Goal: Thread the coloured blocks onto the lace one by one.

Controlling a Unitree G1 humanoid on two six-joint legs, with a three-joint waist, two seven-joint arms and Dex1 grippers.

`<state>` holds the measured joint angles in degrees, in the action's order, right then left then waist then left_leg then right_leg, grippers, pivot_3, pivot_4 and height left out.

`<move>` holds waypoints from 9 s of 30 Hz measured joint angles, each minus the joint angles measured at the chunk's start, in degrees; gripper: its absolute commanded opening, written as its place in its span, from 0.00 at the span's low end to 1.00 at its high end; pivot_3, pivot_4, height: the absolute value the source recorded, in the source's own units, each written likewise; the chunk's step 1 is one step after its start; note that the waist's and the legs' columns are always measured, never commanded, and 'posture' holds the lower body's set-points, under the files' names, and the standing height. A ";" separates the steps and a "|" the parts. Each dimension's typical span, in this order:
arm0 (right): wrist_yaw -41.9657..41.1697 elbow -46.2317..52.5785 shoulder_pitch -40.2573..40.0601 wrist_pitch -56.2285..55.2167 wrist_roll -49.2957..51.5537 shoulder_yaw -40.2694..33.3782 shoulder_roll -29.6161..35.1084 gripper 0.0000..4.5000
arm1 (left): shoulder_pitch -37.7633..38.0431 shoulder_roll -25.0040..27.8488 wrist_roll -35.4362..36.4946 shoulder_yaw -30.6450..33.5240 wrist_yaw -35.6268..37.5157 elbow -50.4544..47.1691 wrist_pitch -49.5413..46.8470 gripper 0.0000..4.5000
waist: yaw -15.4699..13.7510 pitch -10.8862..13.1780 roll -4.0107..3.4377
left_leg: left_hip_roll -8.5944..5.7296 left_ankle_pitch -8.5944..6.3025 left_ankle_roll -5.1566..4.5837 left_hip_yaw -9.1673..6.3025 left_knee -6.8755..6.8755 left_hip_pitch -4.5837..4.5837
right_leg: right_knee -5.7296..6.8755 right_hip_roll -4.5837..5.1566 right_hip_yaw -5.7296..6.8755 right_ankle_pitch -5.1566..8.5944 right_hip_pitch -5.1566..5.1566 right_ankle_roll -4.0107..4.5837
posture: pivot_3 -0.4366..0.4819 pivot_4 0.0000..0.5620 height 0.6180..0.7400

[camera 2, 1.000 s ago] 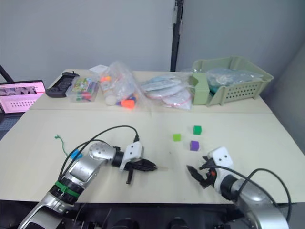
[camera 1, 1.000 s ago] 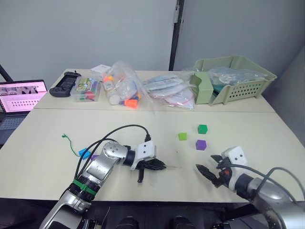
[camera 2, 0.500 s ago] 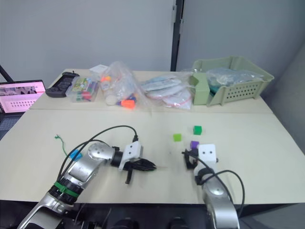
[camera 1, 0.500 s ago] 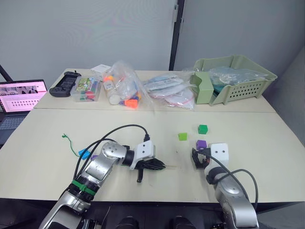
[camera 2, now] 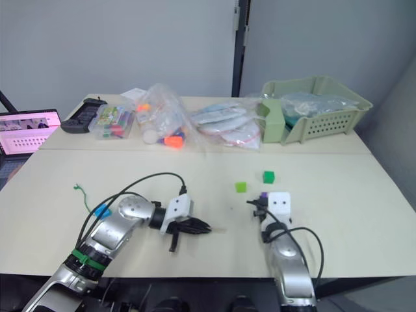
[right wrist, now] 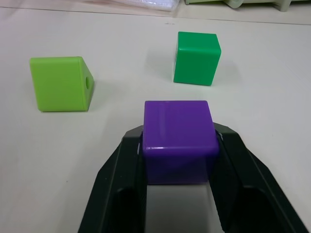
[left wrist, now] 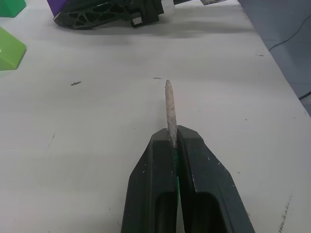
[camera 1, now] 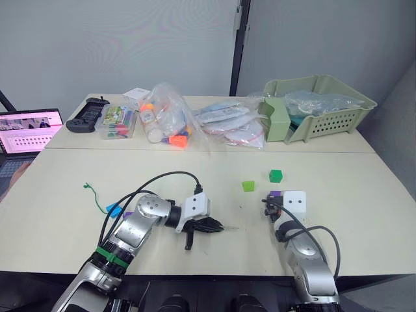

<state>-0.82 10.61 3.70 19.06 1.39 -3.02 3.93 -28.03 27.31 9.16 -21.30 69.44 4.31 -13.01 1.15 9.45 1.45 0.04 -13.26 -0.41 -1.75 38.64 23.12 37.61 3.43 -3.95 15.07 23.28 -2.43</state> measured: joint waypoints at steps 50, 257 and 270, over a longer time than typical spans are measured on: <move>-60.56 8.06 9.15 4.23 17.53 10.14 40.86 1.00 | 3.86 4.01 0.60 3.68 -0.83 -7.12 -4.46 0.00 | 0.88 0.08 0.19 | 0.11 0.12 -0.07 0.21 -0.70 -0.91 | -0.57 -0.15 0.13 0.18 -0.95 0.09 | 0.48 0.27 1.00; -60.26 0.95 10.22 0.33 9.06 16.94 35.53 0.26 | -2.71 -3.19 -4.29 -4.92 -6.18 -4.47 -10.57 0.41 | -0.38 0.07 0.18 | -0.09 0.07 -0.07 -0.08 -0.57 -0.80 | -0.61 0.05 0.03 0.06 -0.92 -0.06 | 0.48 0.27 1.00; -60.15 1.15 9.87 0.26 9.06 16.72 35.61 0.26 | -0.13 -1.43 -3.57 -3.97 -5.04 -4.74 -7.85 0.51 | -0.40 0.07 0.18 | -0.09 0.07 -0.07 -0.13 -0.59 -0.80 | -0.62 0.06 0.03 0.06 -0.91 -0.06 | 0.48 0.27 1.00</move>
<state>-60.98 11.76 13.57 19.32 10.44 13.70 39.54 -28.16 25.88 5.59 -25.27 64.40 -0.43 -20.86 0.75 9.52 1.63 -0.05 -13.18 -0.48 -1.88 38.06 22.32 36.99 3.50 -3.92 15.13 22.36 -2.49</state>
